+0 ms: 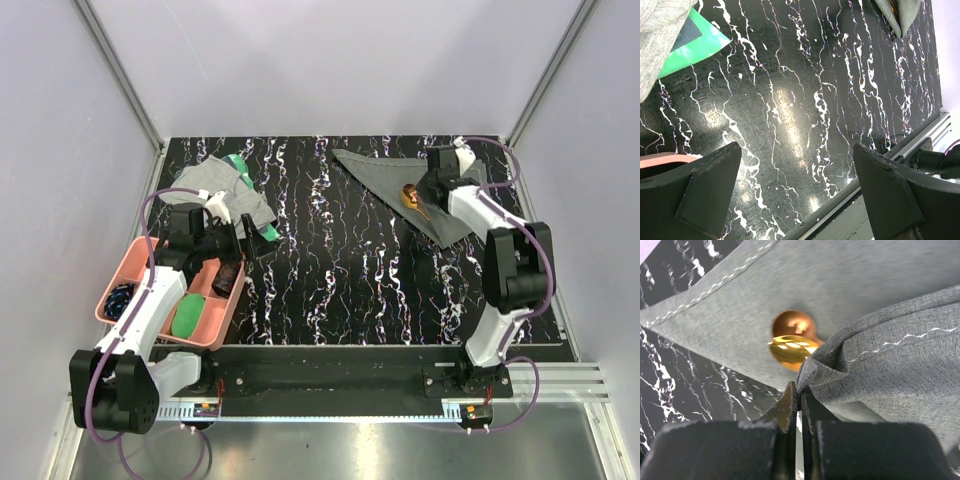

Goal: Fold the napkin, place the utensils inside, and roll it up
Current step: Fold the napkin

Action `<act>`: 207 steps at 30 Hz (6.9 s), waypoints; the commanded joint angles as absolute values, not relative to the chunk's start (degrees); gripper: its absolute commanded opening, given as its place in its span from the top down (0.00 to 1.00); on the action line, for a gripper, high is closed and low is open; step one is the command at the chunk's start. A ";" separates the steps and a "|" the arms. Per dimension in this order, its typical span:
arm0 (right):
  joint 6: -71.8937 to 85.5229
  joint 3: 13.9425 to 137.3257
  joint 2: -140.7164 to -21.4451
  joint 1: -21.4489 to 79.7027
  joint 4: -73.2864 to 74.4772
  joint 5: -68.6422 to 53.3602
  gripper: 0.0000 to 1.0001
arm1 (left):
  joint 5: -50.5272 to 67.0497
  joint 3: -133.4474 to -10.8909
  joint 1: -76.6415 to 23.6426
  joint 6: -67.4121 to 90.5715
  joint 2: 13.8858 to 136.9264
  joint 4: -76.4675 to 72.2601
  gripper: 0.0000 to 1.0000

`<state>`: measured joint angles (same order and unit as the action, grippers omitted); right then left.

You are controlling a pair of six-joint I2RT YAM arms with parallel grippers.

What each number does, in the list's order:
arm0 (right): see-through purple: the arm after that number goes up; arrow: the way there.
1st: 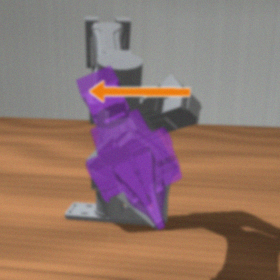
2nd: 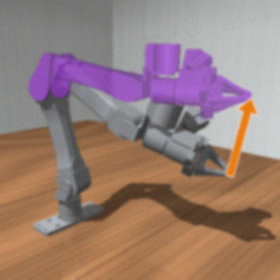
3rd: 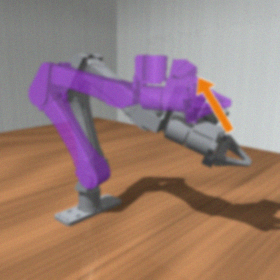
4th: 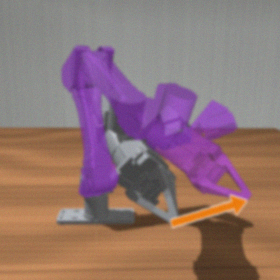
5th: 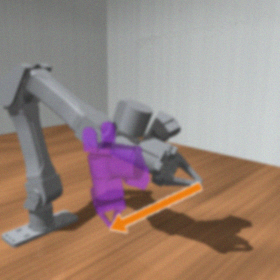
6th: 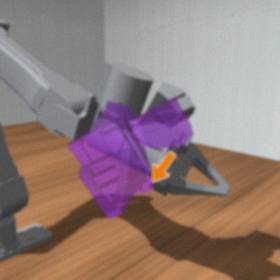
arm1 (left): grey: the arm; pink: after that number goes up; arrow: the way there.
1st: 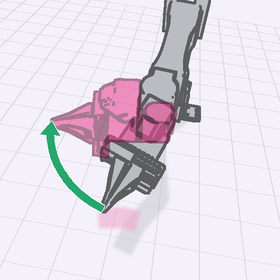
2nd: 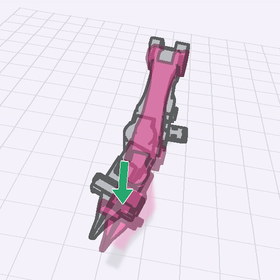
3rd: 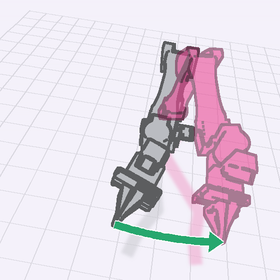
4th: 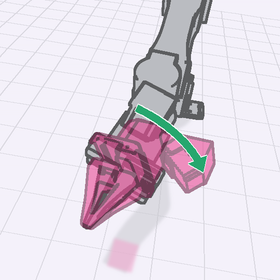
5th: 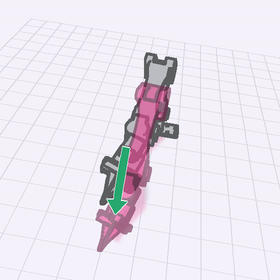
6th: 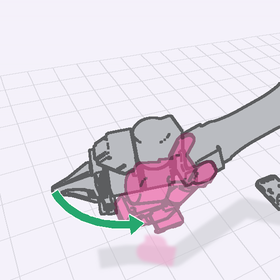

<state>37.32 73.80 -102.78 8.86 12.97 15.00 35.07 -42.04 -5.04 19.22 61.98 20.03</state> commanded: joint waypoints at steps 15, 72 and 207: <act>37.35 82.71 -111.27 13.18 7.91 13.18 1.00 | 33.93 -44.74 -5.19 17.93 62.23 18.72 0.04; 16.18 86.64 -115.74 20.91 12.48 10.27 0.43 | 31.03 -44.38 -5.19 17.67 61.52 18.90 0.04; -12.66 123.22 -144.32 23.03 24.78 4.05 0.63 | 27.07 -38.23 -5.01 32.25 63.19 5.45 0.03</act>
<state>-14.13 123.20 -145.03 22.13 22.72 7.25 25.65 -38.11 -4.93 31.92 63.79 9.19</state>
